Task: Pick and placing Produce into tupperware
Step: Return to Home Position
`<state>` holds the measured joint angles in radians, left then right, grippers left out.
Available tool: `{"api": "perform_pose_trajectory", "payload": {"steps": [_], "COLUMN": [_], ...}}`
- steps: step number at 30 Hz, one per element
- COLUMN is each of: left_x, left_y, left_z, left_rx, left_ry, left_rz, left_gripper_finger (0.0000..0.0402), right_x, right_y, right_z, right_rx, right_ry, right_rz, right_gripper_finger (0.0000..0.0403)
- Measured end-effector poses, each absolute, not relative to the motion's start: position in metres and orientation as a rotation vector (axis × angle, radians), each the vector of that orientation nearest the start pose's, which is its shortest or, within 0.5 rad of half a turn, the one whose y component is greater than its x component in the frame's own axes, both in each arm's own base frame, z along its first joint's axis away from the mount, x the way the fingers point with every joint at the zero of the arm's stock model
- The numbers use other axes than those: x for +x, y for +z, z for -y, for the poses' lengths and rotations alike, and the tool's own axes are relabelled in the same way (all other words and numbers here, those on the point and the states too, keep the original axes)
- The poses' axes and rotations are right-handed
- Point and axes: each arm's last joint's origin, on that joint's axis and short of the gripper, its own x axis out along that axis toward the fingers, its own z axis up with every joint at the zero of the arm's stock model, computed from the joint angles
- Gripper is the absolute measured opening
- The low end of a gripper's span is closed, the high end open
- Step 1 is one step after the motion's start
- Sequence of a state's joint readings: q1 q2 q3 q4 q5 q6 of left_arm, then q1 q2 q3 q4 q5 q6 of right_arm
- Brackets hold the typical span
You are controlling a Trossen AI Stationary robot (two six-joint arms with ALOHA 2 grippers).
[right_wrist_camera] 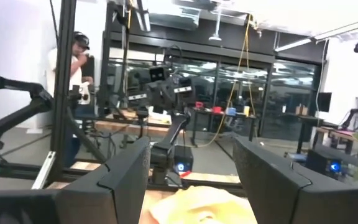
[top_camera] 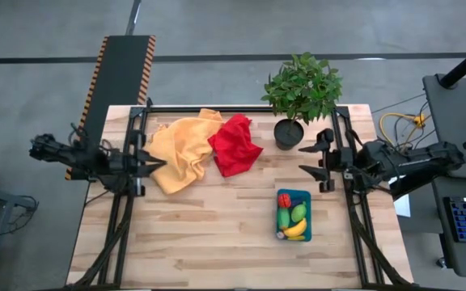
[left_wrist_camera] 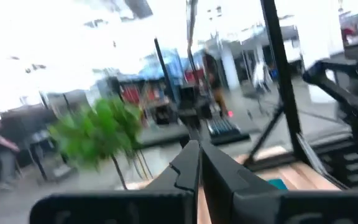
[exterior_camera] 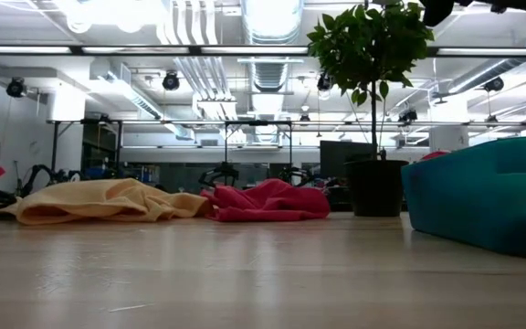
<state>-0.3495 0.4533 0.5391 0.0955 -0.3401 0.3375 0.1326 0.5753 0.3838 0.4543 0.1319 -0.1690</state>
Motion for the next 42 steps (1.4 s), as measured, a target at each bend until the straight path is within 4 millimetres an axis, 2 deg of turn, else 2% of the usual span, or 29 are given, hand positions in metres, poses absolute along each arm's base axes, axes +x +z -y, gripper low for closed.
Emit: {"api": "perform_pose_trajectory", "payload": {"steps": [8, 11, 17, 23, 31, 34, 42], "left_x": [0.094, 0.094, 0.1, 0.096, 0.089, 0.092, 0.095], "left_y": [0.303, 0.297, 0.268, 0.25, 0.21, 0.196, 0.185], "left_z": [0.014, 0.01, 0.002, -0.001, 0.0, 0.0, 0.0], "left_rx": [0.331, 0.328, 0.286, 0.268, 0.191, 0.181, 0.164], "left_ry": [0.078, 0.09, 0.124, 0.122, 0.088, 0.088, 0.082], "left_rz": [0.144, 0.139, 0.039, 0.054, 0.074, 0.044, -0.01], "left_gripper_finger": [0.0, 0.0, 0.0, 0.0, 0.0, 0.0, 0.0], "right_x": [0.157, 0.164, 0.178, 0.189, 0.192, 0.192, 0.192], "right_y": [0.28, 0.278, 0.273, 0.265, 0.262, 0.262, 0.262], "right_z": [-0.017, -0.016, -0.018, -0.019, -0.02, -0.02, -0.02], "right_rx": [-0.099, -0.093, -0.09, -0.093, -0.096, -0.097, -0.095], "right_ry": [-0.032, -0.068, -0.077, -0.075, -0.075, -0.075, -0.087], "right_rz": [0.248, 0.247, 0.251, 0.225, 0.211, 0.212, 0.209], "right_gripper_finger": [0.0224, 0.0224, 0.0224, 0.0224, 0.0224, 0.0224, 0.0224]}}
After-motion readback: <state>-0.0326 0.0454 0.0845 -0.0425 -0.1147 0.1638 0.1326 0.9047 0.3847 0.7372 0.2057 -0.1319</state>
